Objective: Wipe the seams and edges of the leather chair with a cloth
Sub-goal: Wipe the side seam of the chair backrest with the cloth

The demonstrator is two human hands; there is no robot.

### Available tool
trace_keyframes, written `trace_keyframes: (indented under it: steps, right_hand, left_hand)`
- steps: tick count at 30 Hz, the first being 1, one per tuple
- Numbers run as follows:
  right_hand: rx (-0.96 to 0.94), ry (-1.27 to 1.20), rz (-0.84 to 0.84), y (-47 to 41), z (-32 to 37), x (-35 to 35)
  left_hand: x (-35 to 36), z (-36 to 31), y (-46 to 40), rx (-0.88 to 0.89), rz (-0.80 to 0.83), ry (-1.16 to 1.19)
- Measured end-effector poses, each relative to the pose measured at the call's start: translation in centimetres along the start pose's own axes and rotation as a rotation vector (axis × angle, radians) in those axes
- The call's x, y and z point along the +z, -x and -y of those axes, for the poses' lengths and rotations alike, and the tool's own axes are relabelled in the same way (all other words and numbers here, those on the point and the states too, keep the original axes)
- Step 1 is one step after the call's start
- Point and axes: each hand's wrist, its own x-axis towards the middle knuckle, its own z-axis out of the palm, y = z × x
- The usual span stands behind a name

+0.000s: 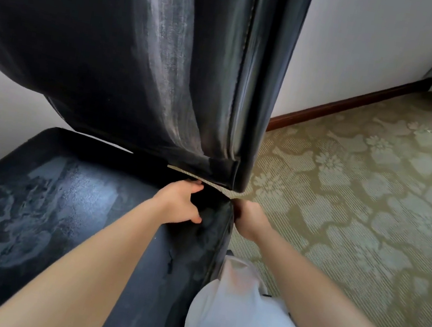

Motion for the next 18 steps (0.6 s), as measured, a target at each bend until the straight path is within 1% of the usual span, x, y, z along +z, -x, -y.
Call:
trace_keyframes:
  steps: [3, 4, 8, 11, 14, 18]
  right_hand:
    - [0.006, 0.034, 0.089, 0.0, 0.9, -1.5]
    - [0.008, 0.03, 0.094, 0.3, 0.9, -2.0]
    - [0.033, -0.103, 0.051, 2.0, 0.7, -4.4]
    - [-0.013, -0.143, 0.029, 3.8, 1.7, -6.1]
    - [-0.055, -0.239, -0.006, 6.0, 4.3, -7.7]
    - [-0.148, -0.223, -0.035, 9.3, 8.8, -10.2]
  left_hand:
    - [-0.2, -0.2, 0.4, 0.054, -0.002, -0.125]
    - [-0.2, -0.3, 0.7, 0.072, -0.009, -0.166]
    - [-0.5, -0.5, 2.5, 0.08, -0.027, -0.262]
    - [-1.2, -0.9, 4.7, 0.062, -0.037, -0.318]
    - [-2.9, -2.0, 7.3, 0.08, -0.09, -0.357]
    - [-5.8, -3.9, 10.7, 0.119, -0.173, -0.402]
